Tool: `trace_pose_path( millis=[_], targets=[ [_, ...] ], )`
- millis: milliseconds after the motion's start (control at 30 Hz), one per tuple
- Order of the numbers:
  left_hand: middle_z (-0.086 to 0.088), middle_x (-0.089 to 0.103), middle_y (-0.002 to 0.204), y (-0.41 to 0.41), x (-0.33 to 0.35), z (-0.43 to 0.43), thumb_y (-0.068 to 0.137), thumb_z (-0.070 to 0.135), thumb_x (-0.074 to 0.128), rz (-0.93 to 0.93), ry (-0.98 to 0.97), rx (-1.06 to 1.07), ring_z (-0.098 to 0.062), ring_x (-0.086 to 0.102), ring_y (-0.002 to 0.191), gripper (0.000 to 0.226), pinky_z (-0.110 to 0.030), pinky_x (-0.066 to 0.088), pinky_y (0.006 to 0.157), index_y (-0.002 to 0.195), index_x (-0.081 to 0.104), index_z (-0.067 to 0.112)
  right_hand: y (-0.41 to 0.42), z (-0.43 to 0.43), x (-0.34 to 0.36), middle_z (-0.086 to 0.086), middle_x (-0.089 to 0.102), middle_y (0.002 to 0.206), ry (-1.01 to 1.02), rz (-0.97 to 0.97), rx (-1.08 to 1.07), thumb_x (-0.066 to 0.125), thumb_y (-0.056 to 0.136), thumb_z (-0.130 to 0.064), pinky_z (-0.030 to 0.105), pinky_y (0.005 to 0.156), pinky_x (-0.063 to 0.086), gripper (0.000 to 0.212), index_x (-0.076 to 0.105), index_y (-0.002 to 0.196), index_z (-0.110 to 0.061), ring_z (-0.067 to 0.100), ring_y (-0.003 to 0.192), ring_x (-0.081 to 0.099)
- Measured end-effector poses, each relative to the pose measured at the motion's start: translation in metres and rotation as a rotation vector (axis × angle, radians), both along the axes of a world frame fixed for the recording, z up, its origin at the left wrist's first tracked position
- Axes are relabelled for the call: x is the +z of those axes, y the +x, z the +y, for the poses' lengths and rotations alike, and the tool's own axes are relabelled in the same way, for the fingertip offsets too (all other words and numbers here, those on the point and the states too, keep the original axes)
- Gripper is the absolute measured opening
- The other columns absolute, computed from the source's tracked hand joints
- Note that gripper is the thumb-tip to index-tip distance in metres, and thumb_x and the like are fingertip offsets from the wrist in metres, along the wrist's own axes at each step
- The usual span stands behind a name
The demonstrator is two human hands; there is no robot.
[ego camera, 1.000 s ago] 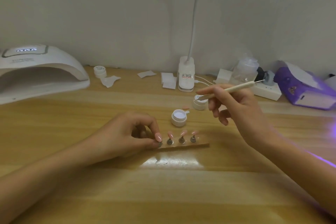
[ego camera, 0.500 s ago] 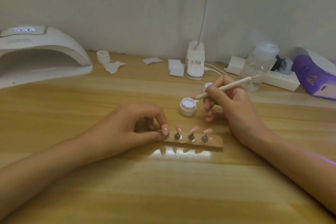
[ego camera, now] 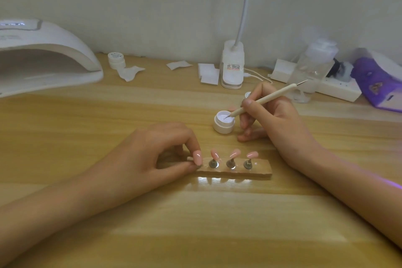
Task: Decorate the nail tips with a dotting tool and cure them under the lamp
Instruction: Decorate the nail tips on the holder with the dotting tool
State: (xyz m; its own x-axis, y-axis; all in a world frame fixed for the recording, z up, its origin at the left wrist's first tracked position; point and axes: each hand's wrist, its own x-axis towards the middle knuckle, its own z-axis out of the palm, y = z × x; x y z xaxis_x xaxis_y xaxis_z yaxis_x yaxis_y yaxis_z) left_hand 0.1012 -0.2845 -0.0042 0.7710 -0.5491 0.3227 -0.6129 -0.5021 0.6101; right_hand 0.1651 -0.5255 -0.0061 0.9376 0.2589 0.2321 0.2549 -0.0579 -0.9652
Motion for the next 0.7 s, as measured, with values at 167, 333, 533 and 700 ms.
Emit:
trace_pose_path(
  millis=[167, 333, 533, 700],
  targets=[
    [0.015, 0.065, 0.092, -0.005, 0.006, -0.002, 0.086, 0.036, 0.055, -0.149, 0.137, 0.04, -0.01, 0.064, 0.09, 0.007, -0.028, 0.048, 0.075, 0.082, 0.059, 0.038, 0.0, 0.0, 0.0, 0.001, 0.059, 0.058, -0.063, -0.012, -0.007, 0.053, 0.1, -0.011, 0.037, 0.055, 0.06, 0.018, 0.046, 0.083, -0.01, 0.022, 0.062, 0.056],
    [0.017, 0.072, 0.088, -0.005, 0.012, -0.004, 0.082, 0.027, 0.066, -0.062, -0.027, 0.144, -0.009, 0.066, 0.08, 0.01, -0.014, 0.045, 0.07, 0.077, 0.061, 0.035, 0.0, 0.001, 0.0, 0.0, 0.059, 0.058, -0.08, -0.022, -0.005, 0.054, 0.1, -0.011, 0.038, 0.056, 0.06, 0.018, 0.046, 0.083, -0.01, 0.025, 0.065, 0.058],
    [0.011, 0.075, 0.093, 0.013, 0.017, -0.006, 0.079, 0.041, 0.073, 0.181, -0.297, 0.21, -0.004, 0.061, 0.071, 0.015, -0.008, 0.04, 0.058, 0.082, 0.069, 0.027, -0.001, 0.001, 0.001, 0.001, 0.059, 0.06, -0.085, -0.023, -0.006, 0.054, 0.1, -0.011, 0.034, 0.055, 0.059, 0.018, 0.046, 0.084, -0.009, 0.019, 0.06, 0.056],
    [0.005, 0.076, 0.093, 0.025, 0.015, -0.013, 0.076, 0.032, 0.076, 0.393, -0.429, 0.126, -0.003, 0.064, 0.077, 0.008, -0.011, 0.048, 0.065, 0.079, 0.07, 0.035, -0.003, 0.003, 0.003, 0.002, 0.059, 0.06, -0.082, -0.022, -0.008, 0.054, 0.1, -0.011, 0.033, 0.054, 0.059, 0.018, 0.046, 0.084, -0.009, 0.02, 0.06, 0.057]
  ],
)
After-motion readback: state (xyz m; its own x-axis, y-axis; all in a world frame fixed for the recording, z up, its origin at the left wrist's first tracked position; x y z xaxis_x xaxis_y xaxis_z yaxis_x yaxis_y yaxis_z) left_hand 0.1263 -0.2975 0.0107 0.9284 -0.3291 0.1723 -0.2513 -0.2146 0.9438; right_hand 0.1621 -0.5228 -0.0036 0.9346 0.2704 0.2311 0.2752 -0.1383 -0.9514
